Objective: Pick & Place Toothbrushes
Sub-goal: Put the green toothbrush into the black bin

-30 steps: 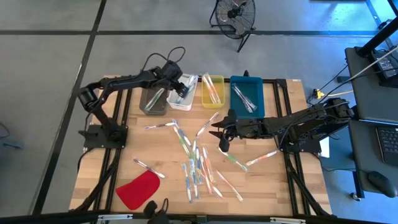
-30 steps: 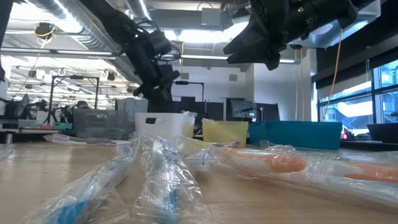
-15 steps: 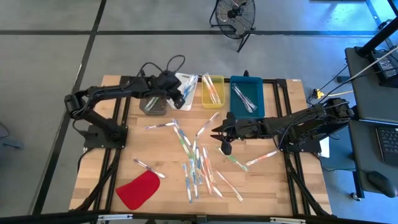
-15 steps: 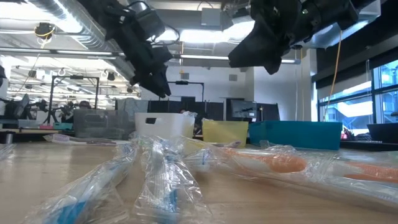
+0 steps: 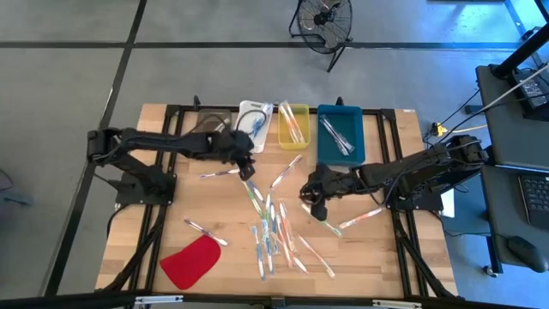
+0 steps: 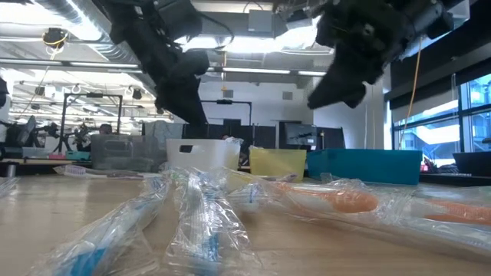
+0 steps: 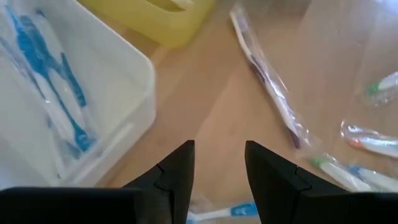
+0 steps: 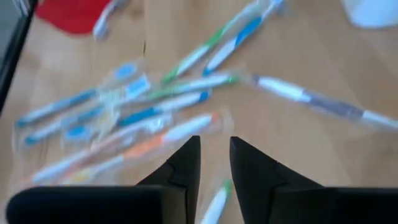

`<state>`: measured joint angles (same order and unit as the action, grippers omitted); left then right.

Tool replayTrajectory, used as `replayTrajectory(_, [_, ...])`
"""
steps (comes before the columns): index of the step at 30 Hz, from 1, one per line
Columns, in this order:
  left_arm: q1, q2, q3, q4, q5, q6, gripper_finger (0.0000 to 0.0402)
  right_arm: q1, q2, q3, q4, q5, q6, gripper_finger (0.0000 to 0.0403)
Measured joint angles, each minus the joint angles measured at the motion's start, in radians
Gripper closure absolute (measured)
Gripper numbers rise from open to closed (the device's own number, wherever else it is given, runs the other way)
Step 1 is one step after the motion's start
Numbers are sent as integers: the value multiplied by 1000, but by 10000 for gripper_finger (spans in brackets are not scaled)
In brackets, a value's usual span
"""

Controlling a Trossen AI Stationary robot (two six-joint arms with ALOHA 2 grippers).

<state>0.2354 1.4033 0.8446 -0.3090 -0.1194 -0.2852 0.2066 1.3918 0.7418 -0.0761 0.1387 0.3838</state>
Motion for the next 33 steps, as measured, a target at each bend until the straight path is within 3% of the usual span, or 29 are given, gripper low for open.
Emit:
replayTrajectory(4, [-78, 0, -5, -16, -57, -49, 265, 36, 0, 0, -67, -1, 3, 324])
replayTrajectory(14, [-220, 0, -5, -37, -56, -131, 268, 116, 0, 2, -175, -1, 87, 345])
replayTrajectory(24, [-354, 0, -5, -97, -79, -183, 265, 158, 0, 171, -472, 71, 106, 360])
replayTrajectory(33, [-440, 0, -5, -95, -124, -186, 269, 163, 28, 182, -614, 27, 178, 360])
